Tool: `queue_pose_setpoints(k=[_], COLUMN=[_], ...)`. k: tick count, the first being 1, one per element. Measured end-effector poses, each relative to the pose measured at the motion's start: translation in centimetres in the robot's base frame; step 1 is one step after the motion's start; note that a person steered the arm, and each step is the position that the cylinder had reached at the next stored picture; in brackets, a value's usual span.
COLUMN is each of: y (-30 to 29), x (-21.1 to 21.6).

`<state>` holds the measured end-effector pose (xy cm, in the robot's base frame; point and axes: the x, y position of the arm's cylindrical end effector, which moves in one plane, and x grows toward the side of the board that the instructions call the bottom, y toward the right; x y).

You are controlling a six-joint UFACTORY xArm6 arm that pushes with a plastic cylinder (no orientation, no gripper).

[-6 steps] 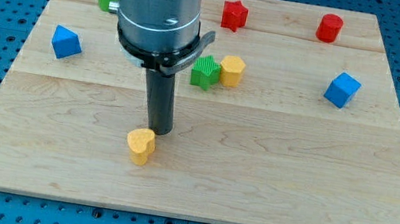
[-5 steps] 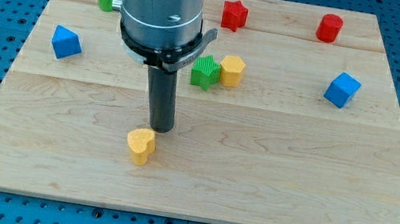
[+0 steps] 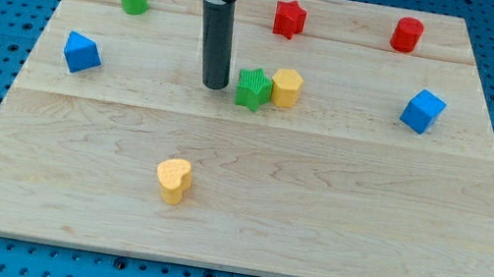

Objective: Push the yellow hexagon towards the bottom center

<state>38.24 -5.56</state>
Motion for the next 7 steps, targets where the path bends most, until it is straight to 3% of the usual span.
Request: queue_pose_setpoints(k=[1, 7], y=[0.0, 2.0], x=[-3.5, -4.3])
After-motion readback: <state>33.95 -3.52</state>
